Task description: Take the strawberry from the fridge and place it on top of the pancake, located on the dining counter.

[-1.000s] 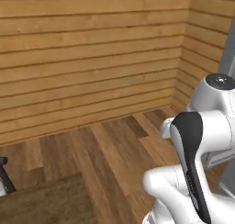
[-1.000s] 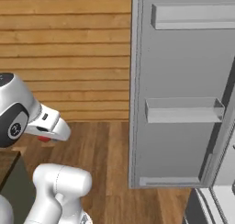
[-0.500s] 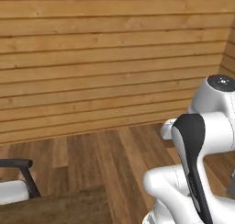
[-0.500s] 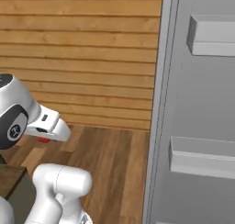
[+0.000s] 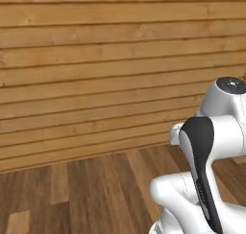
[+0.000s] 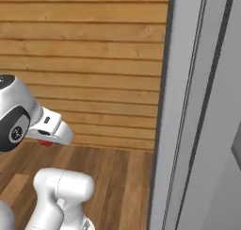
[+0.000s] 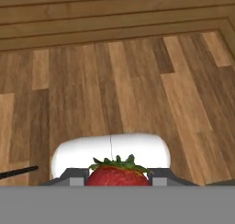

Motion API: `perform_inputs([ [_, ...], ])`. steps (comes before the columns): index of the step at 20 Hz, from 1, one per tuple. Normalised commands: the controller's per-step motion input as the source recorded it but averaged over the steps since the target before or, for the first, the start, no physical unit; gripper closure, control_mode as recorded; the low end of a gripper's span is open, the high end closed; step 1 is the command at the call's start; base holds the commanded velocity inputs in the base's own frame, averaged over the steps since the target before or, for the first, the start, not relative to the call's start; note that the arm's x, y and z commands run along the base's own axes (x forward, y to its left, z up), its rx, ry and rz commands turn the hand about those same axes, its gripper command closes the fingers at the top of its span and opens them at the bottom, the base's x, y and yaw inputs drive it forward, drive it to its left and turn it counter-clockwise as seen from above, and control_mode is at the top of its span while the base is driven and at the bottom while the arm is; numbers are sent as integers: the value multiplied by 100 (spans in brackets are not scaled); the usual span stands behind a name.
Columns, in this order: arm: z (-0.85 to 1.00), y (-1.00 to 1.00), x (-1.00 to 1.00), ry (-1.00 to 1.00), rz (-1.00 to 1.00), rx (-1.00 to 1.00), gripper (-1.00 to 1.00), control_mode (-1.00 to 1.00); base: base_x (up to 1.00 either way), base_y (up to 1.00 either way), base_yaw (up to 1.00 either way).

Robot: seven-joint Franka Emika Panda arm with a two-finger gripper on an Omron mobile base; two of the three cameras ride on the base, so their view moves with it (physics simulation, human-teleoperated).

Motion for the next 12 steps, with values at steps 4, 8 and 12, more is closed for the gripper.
perform_inputs([
  [4, 0, 0, 0, 0, 0, 0, 100, 100, 100, 41, -1],
  [8, 0, 0, 0, 0, 0, 0, 100, 100, 100, 51, 34],
  [12, 0, 0, 0, 0, 0, 0, 100, 100, 100, 40, 50],
])
